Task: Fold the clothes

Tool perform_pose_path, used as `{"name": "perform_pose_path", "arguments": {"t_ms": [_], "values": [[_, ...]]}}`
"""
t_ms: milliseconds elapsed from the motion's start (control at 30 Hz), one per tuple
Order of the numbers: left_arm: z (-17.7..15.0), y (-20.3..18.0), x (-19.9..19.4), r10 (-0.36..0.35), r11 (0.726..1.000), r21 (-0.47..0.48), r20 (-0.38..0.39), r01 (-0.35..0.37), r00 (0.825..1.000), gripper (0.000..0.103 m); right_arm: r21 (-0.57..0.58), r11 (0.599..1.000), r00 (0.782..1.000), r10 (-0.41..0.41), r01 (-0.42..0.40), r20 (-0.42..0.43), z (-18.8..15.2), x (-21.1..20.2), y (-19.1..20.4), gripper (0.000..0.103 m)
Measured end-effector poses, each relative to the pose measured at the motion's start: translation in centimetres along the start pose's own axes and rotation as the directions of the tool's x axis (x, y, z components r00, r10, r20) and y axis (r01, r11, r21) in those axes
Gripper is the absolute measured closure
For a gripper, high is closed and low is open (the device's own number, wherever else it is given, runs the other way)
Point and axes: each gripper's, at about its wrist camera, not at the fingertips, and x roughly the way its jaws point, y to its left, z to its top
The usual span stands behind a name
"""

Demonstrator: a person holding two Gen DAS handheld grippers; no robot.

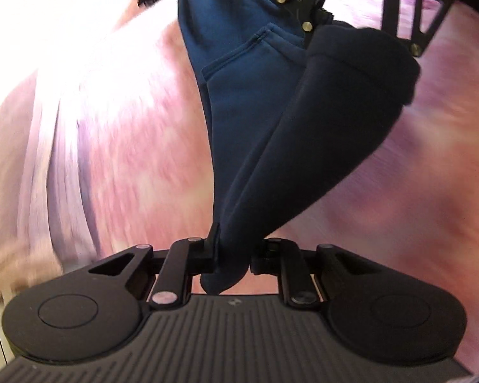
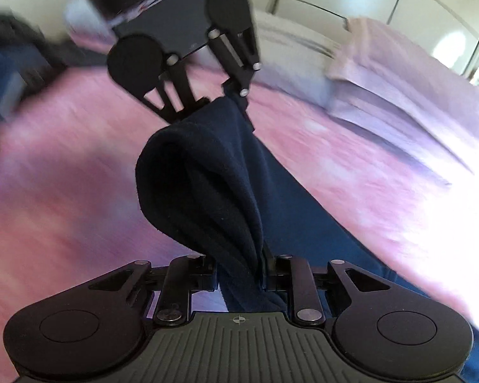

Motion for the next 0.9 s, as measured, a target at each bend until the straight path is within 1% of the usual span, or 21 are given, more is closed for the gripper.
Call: {"name": "perform_pose_path", "arguments": {"t_ms": [100,167,267,333,400,433,467,500,533,567,600,633,700,733,800,833,867,900], "values": [[-1.4,-1.3,-4.1,-0.047,0.998,-0.034,-0.067,0.044,0.997,0.089,0.057,0.990,0.990,0.128,-0.131,0.054,1.1,-1.4,2.2,0.081],[-2.0,-1.9,-6.5,-0.074,0.996,-0.059,-0.104,0.068,0.992,0.088,0.086,0.980,0.981,0.174,-0.181,0.088,1.5,-2.1,2.6,0.081],[-0.8,-0.3,-8.1,-0.055,0.995,-0.089,-0.111,0.045,0.992,0.084,0.131,0.960,0.963,0.228,-0.246,0.143,2.0,-3.4,2.8,0.081],[1.2,1.9,-8.6,-0.033,0.991,-0.129,-0.094,0.021,0.995,0.081,0.184,0.951,0.958,0.214,-0.249,0.190,2.1,-4.9,0.9,0.081],[4.1,4.6,-8.9,0.002,0.985,-0.172,-0.057,-0.012,0.998,0.077,0.279,0.926,0.954,0.193,-0.255,0.229,1.8,-6.2,-2.3,0.081],[5.5,5.9,-9.0,0.022,0.981,-0.190,-0.035,-0.028,0.999,0.075,0.328,0.909,0.952,0.180,-0.257,0.248,1.5,-6.9,-4.0,0.081],[6.9,7.1,-9.0,0.045,0.978,-0.205,-0.010,-0.046,0.999,0.070,0.379,0.888,0.950,0.164,-0.260,0.266,1.0,-7.5,-5.8,0.081],[8.3,8.2,-8.9,0.075,0.972,-0.225,0.019,-0.069,0.997,0.066,0.433,0.862,0.947,0.148,-0.264,0.284,0.2,-8.3,-7.7,0.081],[9.8,9.3,-8.8,0.106,0.965,-0.246,0.048,-0.091,0.993,0.061,0.486,0.832,0.945,0.131,-0.269,0.300,-0.7,-9.1,-9.5,0.081],[11.1,10.3,-8.5,0.131,0.958,-0.267,0.075,-0.107,0.989,0.058,0.538,0.797,0.943,0.111,-0.274,0.315,-1.8,-9.7,-11.4,0.081],[12.4,11.2,-8.0,0.146,0.950,-0.289,0.091,-0.115,0.985,0.058,0.591,0.757,0.940,0.089,-0.279,0.329,-3.2,-10.1,-13.3,0.081],[13.5,11.8,-7.2,0.153,0.943,-0.311,0.098,-0.116,0.983,0.058,0.644,0.713,0.939,0.063,-0.279,0.337,-4.7,-10.3,-15.1,0.081],[15.8,12.8,-5.5,0.156,0.929,-0.353,0.111,-0.108,0.982,0.058,0.745,0.611,0.941,0.000,-0.267,0.338,-8.2,-10.1,-18.2,0.081],[16.6,12.9,-4.4,0.138,0.924,-0.372,0.117,-0.086,0.984,0.058,0.794,0.550,0.943,-0.034,-0.259,0.330,-10.2,-9.7,-19.7,0.081],[18.5,12.6,-1.7,0.090,0.914,-0.405,0.128,-0.031,0.988,0.058,0.883,0.412,0.952,-0.098,-0.226,0.289,-14.5,-8.3,-22.1,0.081],[19.3,12.1,-0.2,0.062,0.911,-0.412,0.130,-0.003,0.990,0.058,0.917,0.344,0.960,-0.119,-0.200,0.254,-16.4,-7.5,-23.1,0.072],[20.1,11.3,1.3,0.034,0.911,-0.411,0.129,0.022,0.991,0.058,0.948,0.258,0.967,-0.126,-0.184,0.222,-18.3,-6.7,-24.1,0.068],[20.7,10.5,2.8,0.006,0.913,-0.406,0.127,0.047,0.992,0.058,0.969,0.169,0.971,-0.123,-0.181,0.203,-19.9,-6.3,-24.9,0.061]]}}
